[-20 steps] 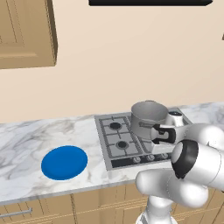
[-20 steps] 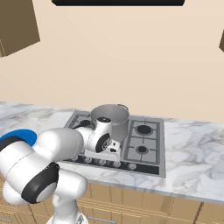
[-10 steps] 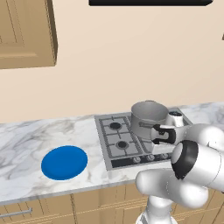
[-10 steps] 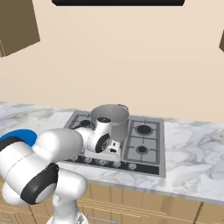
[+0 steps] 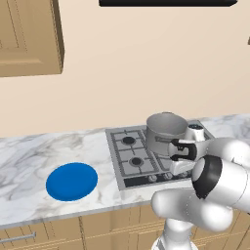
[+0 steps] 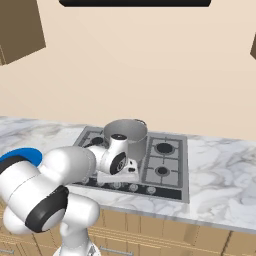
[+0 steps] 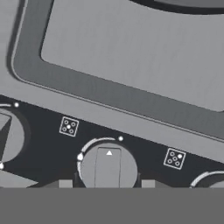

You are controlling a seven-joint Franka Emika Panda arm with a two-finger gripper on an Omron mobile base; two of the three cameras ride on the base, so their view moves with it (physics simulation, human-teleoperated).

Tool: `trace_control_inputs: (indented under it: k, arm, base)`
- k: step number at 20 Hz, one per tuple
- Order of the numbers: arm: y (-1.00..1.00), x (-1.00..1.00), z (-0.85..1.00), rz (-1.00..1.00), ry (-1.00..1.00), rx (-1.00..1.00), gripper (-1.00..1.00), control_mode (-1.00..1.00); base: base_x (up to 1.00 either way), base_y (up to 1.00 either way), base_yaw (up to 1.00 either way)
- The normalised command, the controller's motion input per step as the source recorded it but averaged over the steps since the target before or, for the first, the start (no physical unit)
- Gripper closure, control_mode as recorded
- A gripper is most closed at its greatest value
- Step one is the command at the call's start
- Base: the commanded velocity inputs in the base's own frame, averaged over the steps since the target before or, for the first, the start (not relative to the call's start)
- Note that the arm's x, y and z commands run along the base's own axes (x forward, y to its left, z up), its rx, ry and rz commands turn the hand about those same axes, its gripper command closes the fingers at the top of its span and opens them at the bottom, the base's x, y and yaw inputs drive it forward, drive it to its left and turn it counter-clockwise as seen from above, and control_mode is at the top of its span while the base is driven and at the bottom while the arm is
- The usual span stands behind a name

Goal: Retrieve the frozen meat and place it in the pot on a burner. Then turn the burner on.

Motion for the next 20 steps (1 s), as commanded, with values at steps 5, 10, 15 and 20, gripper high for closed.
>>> trace_control_inputs:
  k: [5, 10, 15, 20]
  arm:
    - [0.0, -0.04, -0.09, 0.29, 0.0, 0.0, 1.0, -1.0]
    - [0.0, -0.12, -0.14, 0.33, 0.0, 0.0, 1.0, -1.0]
    - [0.0, -0.06, -0.21, 0.27, 0.0, 0.0, 1.0, -1.0]
    - [-0.03, 0.0, -0.21, 0.16, 0.0, 0.0, 1.0, -1.0]
  base:
    - [0.0, 0.0, 0.0]
    - [0.0, 0.0, 0.0]
    - [0.0, 0.0, 0.0]
    - [0.0, 0.0, 0.0]
